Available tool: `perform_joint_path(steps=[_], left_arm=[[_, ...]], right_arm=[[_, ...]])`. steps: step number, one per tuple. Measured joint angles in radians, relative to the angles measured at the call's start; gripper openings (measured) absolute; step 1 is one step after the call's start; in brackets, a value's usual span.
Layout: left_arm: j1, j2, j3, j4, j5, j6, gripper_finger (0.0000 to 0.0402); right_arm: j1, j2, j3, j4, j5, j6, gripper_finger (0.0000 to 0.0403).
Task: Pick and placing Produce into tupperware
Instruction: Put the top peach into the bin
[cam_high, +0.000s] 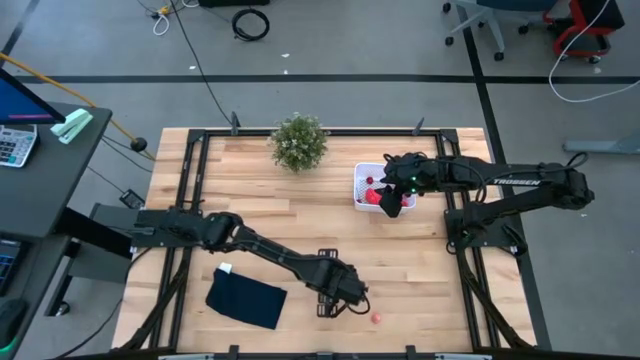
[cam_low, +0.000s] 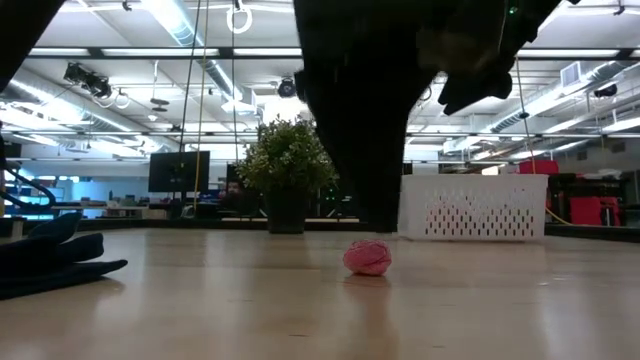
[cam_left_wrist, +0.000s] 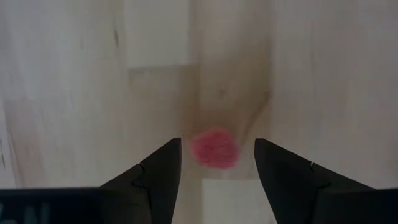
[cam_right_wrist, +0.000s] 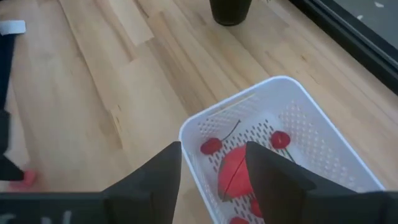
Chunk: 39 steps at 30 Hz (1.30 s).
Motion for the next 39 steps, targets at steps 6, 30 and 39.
perform_joint_path(steps=[6, 30, 39], left_arm=[[0.014, 0.034, -0.001, -0.011, 0.002, 0.0, 0.021], [0.018, 0.036, 0.0, -0.003, -0.044, -0.004, 0.0078], [0.058, 0.036, 0.093, -0.016, -0.149, 0.024, 0.0051]], right_arm=[[0.0, 0.002, 0.0, 0.001, 0.001, -0.004, 0.0187], [0.008, -0.022, 0.0, -0.259, -0.163, 0.096, 0.0187], [0.227, -0.05, -0.005, -0.493, -0.169, 0.274, 0.0187]])
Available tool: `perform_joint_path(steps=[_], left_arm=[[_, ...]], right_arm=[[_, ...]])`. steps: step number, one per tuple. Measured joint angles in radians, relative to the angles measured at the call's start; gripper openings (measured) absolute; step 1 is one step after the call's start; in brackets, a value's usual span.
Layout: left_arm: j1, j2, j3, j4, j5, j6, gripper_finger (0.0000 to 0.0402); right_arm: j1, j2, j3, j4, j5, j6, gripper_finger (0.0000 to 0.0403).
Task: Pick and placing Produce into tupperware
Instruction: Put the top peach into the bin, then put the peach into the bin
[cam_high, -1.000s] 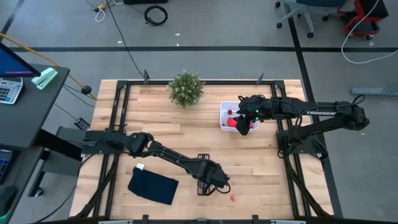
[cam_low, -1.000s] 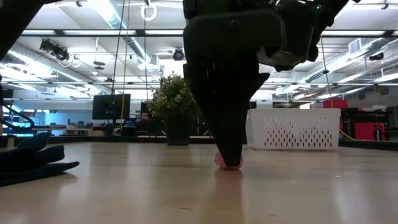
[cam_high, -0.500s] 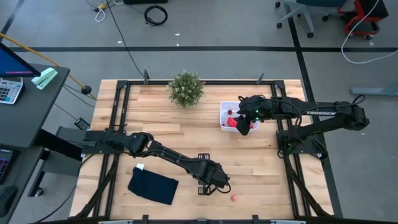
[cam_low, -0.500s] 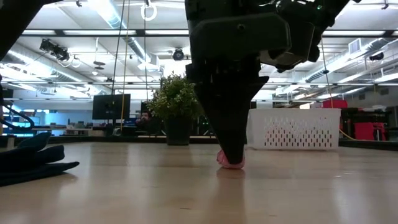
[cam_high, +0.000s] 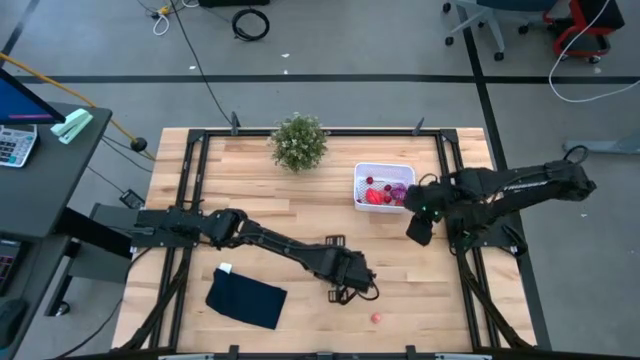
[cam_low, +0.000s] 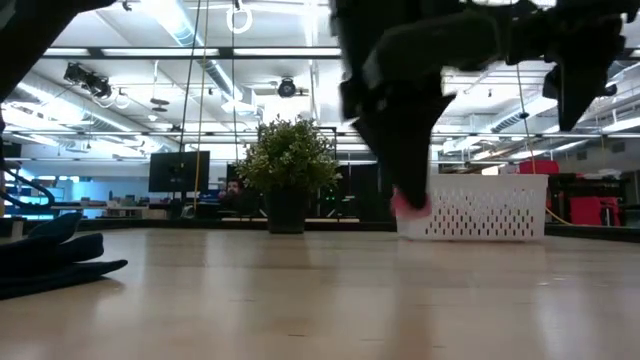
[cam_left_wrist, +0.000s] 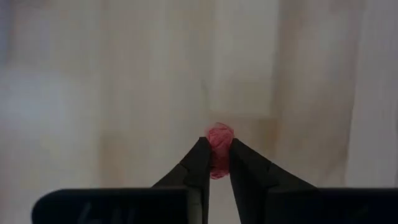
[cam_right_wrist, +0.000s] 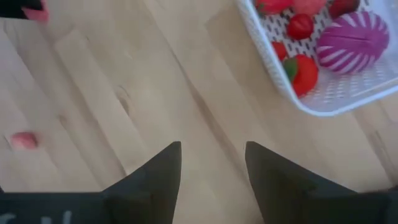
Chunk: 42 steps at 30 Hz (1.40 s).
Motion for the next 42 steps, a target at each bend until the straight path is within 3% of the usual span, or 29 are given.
perform_joint_path(steps=[6, 9, 16, 22, 27, 29, 35, 42], left_arm=[[0.057, -0.003, 0.114, 0.008, -0.161, 0.101, 0.006], [0.098, -0.024, 0.103, 0.048, -0.233, 0.16, 0.0061], [0.24, -0.03, 0.109, 0.219, -0.252, 0.21, 0.0057], [0.337, -0.03, 0.103, 0.352, -0.23, 0.203, 0.0065], [0.401, -0.025, 0.103, 0.359, 0.008, 0.21, 0.0075], [0.418, -0.021, 0.103, 0.346, 0.051, 0.211, 0.0077], [0.43, -0.02, 0.102, 0.328, 0.057, 0.334, 0.0093], [0.412, -0.005, 0.104, 0.309, 0.058, 0.385, 0.0144]], right_arm=[[0.169, 0.0, -0.049, 0.053, 0.098, 0.137, 0.0187], [0.251, 0.001, -0.093, 0.056, 0.161, 0.198, 0.0187], [0.391, 0.001, -0.285, 0.194, 0.208, 0.44, 0.0187], [0.468, 0.001, -0.434, 0.473, 0.209, 0.487, 0.0187], [0.492, 0.001, -0.467, 0.549, 0.217, 0.488, 0.0187], [0.496, 0.001, -0.467, 0.552, 0.243, 0.487, 0.0187], [0.5, 0.001, -0.467, 0.608, 0.338, 0.488, 0.0187], [0.5, 0.001, -0.467, 0.672, 0.412, 0.488, 0.0187]])
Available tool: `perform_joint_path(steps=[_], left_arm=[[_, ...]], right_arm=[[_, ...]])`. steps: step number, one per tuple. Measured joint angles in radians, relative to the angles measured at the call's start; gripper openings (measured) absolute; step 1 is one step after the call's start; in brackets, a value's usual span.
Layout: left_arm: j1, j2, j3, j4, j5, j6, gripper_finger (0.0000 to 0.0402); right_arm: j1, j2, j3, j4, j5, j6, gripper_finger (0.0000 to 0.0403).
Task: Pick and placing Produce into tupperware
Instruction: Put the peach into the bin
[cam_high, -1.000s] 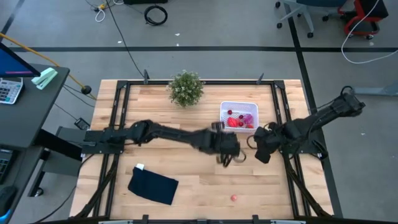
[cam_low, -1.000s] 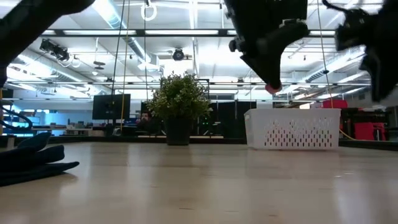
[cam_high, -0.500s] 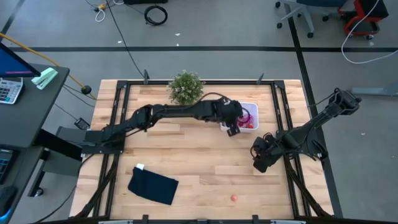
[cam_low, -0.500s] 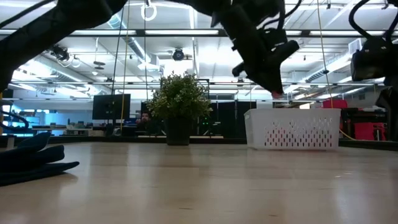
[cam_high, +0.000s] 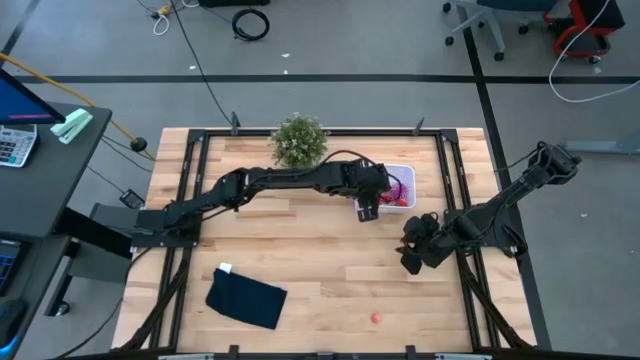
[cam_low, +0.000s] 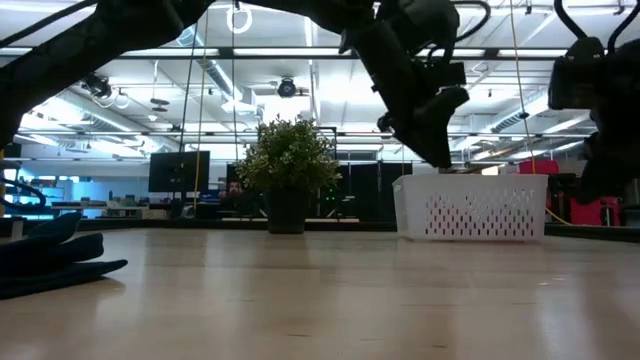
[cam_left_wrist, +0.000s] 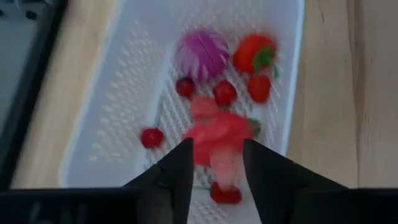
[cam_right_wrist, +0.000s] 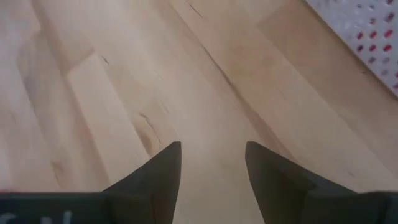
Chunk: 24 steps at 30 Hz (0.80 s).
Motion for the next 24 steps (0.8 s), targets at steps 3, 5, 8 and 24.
perform_joint_path(steps=[3, 5, 8, 24], left_arm=[[-0.007, 0.006, -0.001, -0.002, 0.0, 0.0, 0.0169], [-0.011, 0.008, 0.001, 0.001, -0.001, 0.0, 0.0183], [-0.013, 0.014, -0.001, -0.024, 0.0, 0.001, 0.0195], [-0.015, -0.208, 0.003, -0.439, -0.013, 0.018, 0.0163]], right_arm=[[0.0, 0.004, 0.0, 0.053, 0.005, 0.003, 0.0187], [0.013, 0.016, 0.0, 0.114, 0.009, 0.026, 0.0187], [0.065, 0.053, 0.0, 0.245, 0.006, 0.03, 0.0187], [0.4, 0.563, 0.117, 0.801, 0.256, -0.097, 0.0187]])
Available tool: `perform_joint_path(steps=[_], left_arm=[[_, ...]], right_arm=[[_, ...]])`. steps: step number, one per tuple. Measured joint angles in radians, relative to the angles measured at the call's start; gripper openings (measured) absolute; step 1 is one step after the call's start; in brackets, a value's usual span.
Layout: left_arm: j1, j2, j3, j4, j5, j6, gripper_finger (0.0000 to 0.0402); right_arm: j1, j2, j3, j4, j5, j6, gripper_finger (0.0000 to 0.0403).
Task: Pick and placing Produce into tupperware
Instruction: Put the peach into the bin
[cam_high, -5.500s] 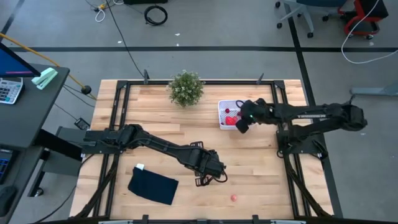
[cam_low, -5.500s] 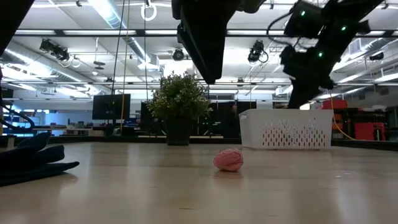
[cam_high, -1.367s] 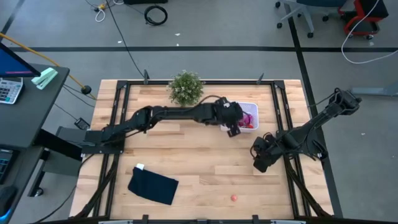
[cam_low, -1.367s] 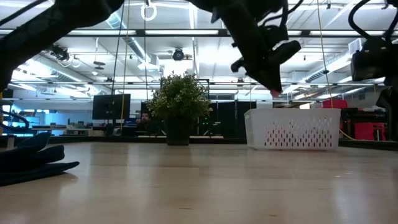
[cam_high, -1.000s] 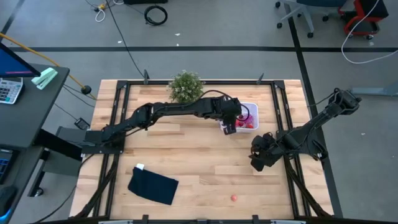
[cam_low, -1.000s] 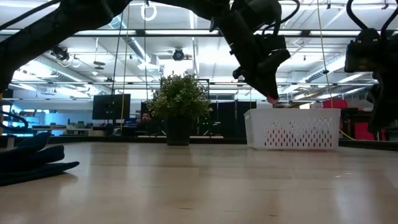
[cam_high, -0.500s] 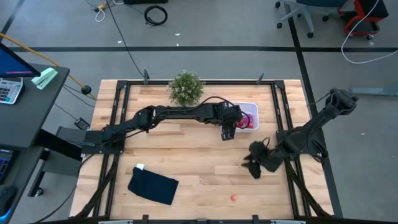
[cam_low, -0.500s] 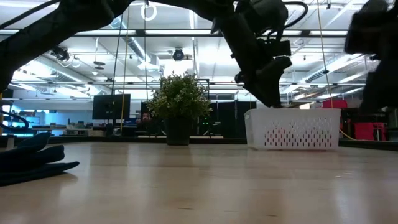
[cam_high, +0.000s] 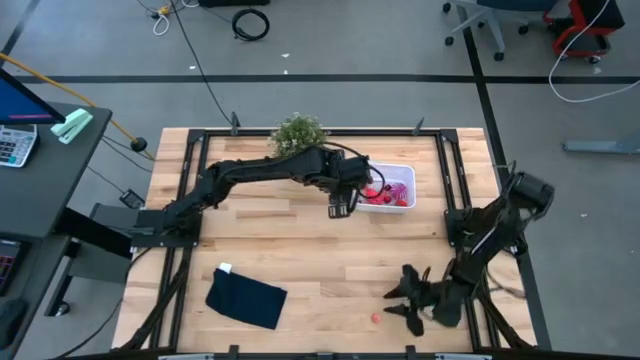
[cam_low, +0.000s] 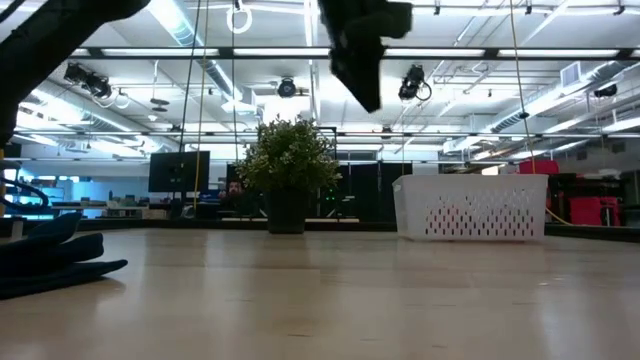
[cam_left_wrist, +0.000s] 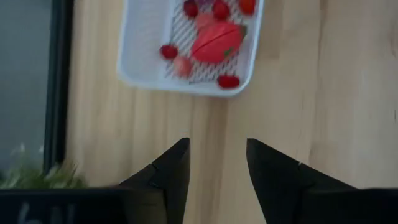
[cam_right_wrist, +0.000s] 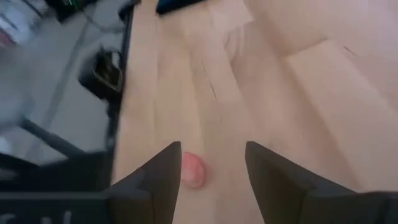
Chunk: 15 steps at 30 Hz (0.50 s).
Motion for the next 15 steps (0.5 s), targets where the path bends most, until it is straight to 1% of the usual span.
perform_joint_path(steps=[2, 5, 7, 8, 10, 12, 13, 15], left_arm=[[0.001, -0.024, 0.0, -0.061, -0.023, -0.052, 0.0159], [0.002, -0.054, 0.0, -0.147, -0.043, -0.116, 0.0152], [0.002, -0.071, 0.0, -0.194, -0.044, -0.151, 0.0149], [0.002, -0.075, 0.001, -0.196, -0.045, -0.16, 0.0147], [0.002, -0.078, 0.0, -0.208, -0.044, -0.181, 0.0143], [0.001, -0.078, 0.0, -0.199, -0.044, -0.196, 0.0139], [-0.001, -0.079, 0.0, -0.2, -0.045, -0.202, 0.0138], [-0.002, -0.079, 0.0, -0.202, -0.044, -0.202, 0.0134]], right_arm=[[-0.002, 0.081, 0.064, 0.0, -0.017, -0.119, 0.0187], [-0.002, 0.173, 0.17, 0.001, -0.043, -0.368, 0.0187], [-0.002, 0.213, 0.238, -0.01, -0.06, -0.514, 0.0187], [-0.002, 0.225, 0.27, -0.036, -0.058, -0.562, 0.0187], [-0.007, 0.238, 0.331, -0.14, -0.06, -0.586, 0.0187], [-0.011, 0.238, 0.368, -0.255, -0.06, -0.544, 0.0187], [-0.012, 0.238, 0.377, -0.286, -0.066, -0.514, 0.0187], [-0.011, 0.237, 0.377, -0.294, -0.076, -0.466, 0.0187]])
